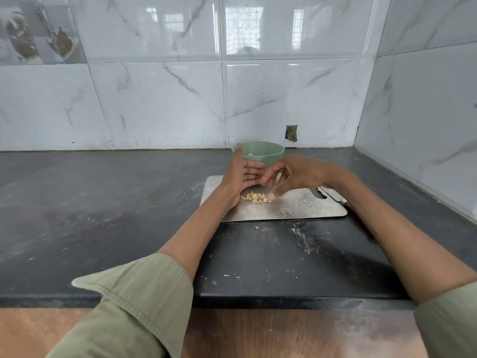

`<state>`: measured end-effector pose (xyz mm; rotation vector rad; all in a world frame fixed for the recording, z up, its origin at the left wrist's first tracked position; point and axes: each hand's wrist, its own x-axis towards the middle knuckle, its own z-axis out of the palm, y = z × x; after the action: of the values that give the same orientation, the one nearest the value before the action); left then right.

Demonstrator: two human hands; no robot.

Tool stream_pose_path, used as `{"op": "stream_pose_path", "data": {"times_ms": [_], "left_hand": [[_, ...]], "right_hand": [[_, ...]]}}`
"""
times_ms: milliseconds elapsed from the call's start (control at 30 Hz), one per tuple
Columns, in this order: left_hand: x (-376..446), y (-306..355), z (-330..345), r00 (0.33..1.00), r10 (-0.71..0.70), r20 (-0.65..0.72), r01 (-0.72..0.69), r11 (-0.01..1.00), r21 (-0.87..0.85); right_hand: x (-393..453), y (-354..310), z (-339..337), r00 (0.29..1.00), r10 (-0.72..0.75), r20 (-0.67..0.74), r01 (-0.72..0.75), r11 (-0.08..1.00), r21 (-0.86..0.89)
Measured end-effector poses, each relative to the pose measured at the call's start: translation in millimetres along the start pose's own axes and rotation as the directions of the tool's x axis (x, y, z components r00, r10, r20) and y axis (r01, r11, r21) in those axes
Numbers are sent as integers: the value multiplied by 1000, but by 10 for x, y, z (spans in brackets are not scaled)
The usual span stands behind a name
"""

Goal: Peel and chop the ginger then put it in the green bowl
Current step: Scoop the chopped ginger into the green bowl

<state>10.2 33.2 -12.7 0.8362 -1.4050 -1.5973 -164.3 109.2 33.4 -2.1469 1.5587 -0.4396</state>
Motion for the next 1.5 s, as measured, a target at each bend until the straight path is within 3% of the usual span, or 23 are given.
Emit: {"op": "stream_pose_path", "data": {"times_ms": [100,300,600,900,1000,1100,1267,1400,1433,1500], "left_hand": [[-14,12,21,1000,-1,2,1,1000,-9],[-33,9,32,999,13,-47,-14,1000,-2],[-55,24,9,994,30,-106,-44,991,-129],[3,19,-27,986,56,-157,-68,995,-73],[15,40,-63,988,71,-138,-82,994,-78],[19,30,-102,982,102,-157,-118,989,-94],[66,24,-149,977,103,-187,-130,982,-136],[90,30,-167,975,82,-207,-120,977,-179],[100,29,-166,975,71,-211,-111,977,-182],[125,30,-172,976,46,-212,-85,981,-175]], "right_hand": [[9,33,101,998,49,27,-49,999,11],[217,-106,365,996,-69,-52,71,997,25],[292,-216,571,939,-285,-193,234,940,-250],[256,-269,508,949,-209,-236,154,961,-231],[231,-193,393,964,-85,-250,58,992,-114],[137,-108,254,969,37,-246,29,964,263],[103,-71,77,960,172,-219,44,683,729],[324,-100,-131,914,245,-325,162,514,842],[396,-102,-175,886,256,-386,202,536,820],[568,-53,-221,799,225,-558,212,763,611]]}}
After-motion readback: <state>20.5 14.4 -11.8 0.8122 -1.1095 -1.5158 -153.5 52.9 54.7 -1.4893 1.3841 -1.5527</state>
